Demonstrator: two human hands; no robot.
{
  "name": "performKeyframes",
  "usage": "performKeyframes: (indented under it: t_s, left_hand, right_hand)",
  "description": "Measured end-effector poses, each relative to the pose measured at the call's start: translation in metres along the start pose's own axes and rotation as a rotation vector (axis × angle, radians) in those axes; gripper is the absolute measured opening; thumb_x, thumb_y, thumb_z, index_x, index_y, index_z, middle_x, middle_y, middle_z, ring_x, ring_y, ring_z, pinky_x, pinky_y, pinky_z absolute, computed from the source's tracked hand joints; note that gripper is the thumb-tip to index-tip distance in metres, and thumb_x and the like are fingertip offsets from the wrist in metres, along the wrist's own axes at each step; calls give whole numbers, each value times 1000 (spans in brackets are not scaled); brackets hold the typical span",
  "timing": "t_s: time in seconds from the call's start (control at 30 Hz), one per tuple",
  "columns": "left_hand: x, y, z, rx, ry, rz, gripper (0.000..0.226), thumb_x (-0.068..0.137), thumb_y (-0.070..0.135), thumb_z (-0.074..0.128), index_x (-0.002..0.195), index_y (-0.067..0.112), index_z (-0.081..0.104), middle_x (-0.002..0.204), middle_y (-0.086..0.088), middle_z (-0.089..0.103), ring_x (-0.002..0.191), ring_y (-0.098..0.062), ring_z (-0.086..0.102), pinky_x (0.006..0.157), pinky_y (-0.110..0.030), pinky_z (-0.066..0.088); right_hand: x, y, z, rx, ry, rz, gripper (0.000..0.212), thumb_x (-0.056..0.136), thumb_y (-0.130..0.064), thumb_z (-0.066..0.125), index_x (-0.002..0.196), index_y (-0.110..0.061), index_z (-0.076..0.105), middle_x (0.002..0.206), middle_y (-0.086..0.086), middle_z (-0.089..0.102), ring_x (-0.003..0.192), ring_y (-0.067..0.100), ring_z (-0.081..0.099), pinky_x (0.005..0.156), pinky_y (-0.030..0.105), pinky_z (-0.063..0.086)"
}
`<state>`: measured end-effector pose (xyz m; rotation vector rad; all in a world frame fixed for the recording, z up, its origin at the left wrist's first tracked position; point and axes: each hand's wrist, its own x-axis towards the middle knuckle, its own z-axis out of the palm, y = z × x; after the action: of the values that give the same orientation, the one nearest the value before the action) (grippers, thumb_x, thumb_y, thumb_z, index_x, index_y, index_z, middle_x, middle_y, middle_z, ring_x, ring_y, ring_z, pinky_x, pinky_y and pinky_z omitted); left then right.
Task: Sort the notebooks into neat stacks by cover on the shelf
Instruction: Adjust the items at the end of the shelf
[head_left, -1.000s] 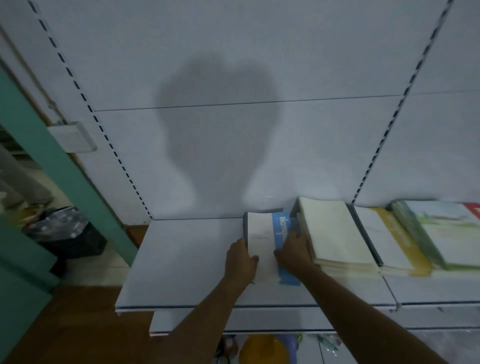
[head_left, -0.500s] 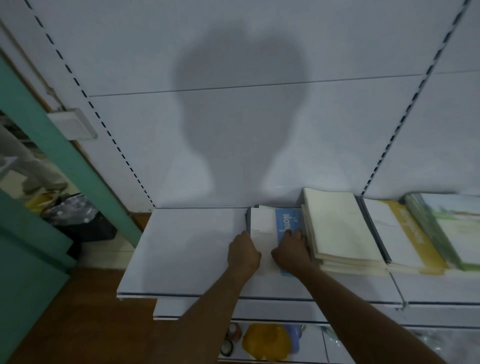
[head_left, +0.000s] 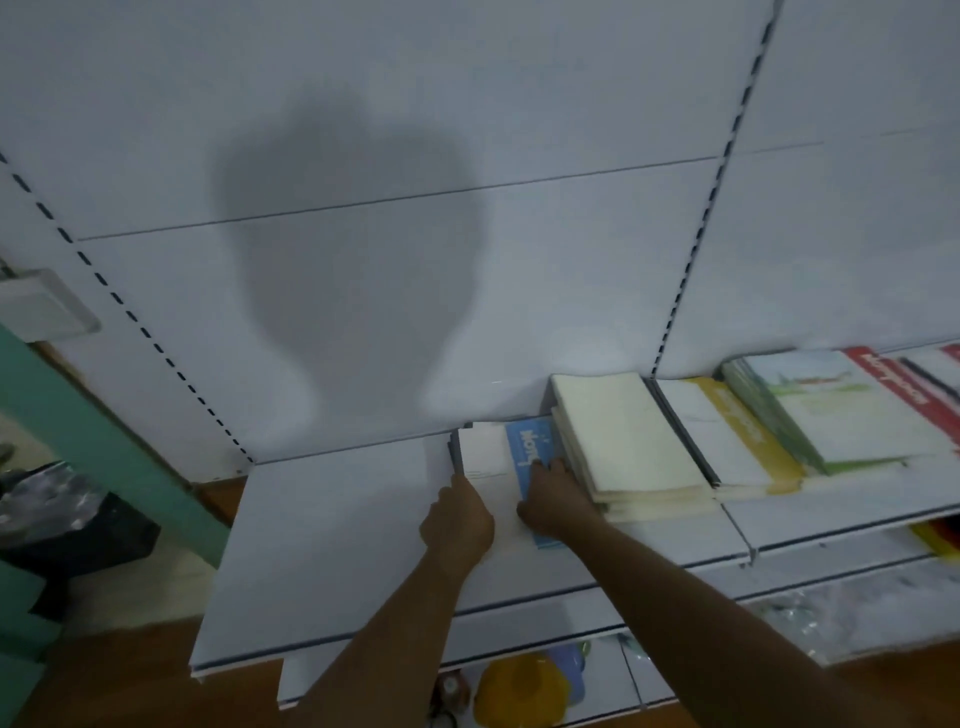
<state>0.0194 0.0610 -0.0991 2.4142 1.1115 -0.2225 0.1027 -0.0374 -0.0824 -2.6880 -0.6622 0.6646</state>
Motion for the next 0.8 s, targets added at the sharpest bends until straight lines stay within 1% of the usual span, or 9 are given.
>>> performKeyframes:
  t_s: [0.1, 0.17, 0.23, 0.3, 0.37, 0.43, 0.53, 0.67, 0.8]
  left_hand:
    - [2, 2, -20, 11, 32, 62, 47, 89, 30, 55, 129, 11, 40, 125, -12, 46, 111, -28, 53, 88, -39, 48]
    - [2, 15, -38, 4, 114, 129, 49, 89, 33, 54, 132, 12, 40, 127, -12, 45, 114, -29, 51, 89, -41, 48]
    - [-2, 44, -53, -9, 147, 265, 41, 91, 36, 54, 124, 13, 49, 125, -10, 50, 113, -27, 53, 89, -37, 47]
    - [-13, 82, -62, -8, 131, 426, 33, 92, 39, 53, 112, 14, 57, 117, -7, 58, 105, -25, 59, 80, -31, 46]
    - [-32, 124, -63, 13, 93, 578, 35, 91, 42, 54, 114, 15, 57, 116, -5, 60, 104, -25, 60, 79, -33, 49]
    - [-56, 167, -53, 81, 53, 731, 41, 89, 45, 55, 119, 17, 55, 122, -5, 56, 111, -26, 56, 89, -37, 48]
    - [-106, 230, -24, 113, -32, 928, 48, 85, 50, 55, 121, 19, 55, 125, -5, 57, 117, -25, 54, 95, -40, 47]
    - [-191, 307, 24, 231, -141, 1158, 62, 82, 55, 55, 133, 20, 49, 132, -6, 54, 122, -27, 50, 98, -41, 45]
    - [-269, 381, 71, 290, -177, 1291, 50, 77, 55, 56, 115, 23, 58, 116, -6, 59, 112, -29, 55, 89, -38, 48]
  right_hand:
    - [-4, -8, -15, 24, 80, -9, 36, 88, -18, 52, 121, -3, 52, 128, 17, 50, 115, 29, 53, 94, 31, 44]
    - [-7, -12, -31, 112, 146, -33, 38, 90, -19, 52, 124, -3, 54, 129, 15, 53, 117, 28, 53, 96, 29, 42]
    - [-15, -9, -55, 217, 190, -45, 40, 91, -22, 53, 126, -3, 55, 131, 15, 54, 119, 26, 52, 97, 27, 39]
    - [-26, 6, -84, 270, 277, -31, 38, 90, -22, 54, 124, -4, 57, 126, 13, 58, 116, 25, 54, 93, 26, 41]
    - [-44, 35, -115, 287, 396, 21, 39, 91, -24, 52, 126, -8, 56, 126, 11, 59, 116, 24, 54, 91, 25, 40]
    - [-70, 78, -144, 276, 487, 112, 42, 92, -28, 51, 130, -10, 52, 128, 10, 57, 118, 24, 53, 94, 28, 40]
    - [-123, 169, -178, 169, 566, 284, 51, 94, -37, 48, 139, -14, 43, 139, 10, 49, 127, 26, 47, 103, 34, 39]
    - [-222, 300, -205, 51, 604, 547, 56, 95, -44, 44, 141, -14, 39, 141, 12, 44, 125, 31, 47, 100, 41, 43]
    - [-317, 408, -227, 44, 677, 783, 56, 94, -49, 40, 138, -14, 41, 134, 12, 46, 119, 32, 48, 97, 44, 42]
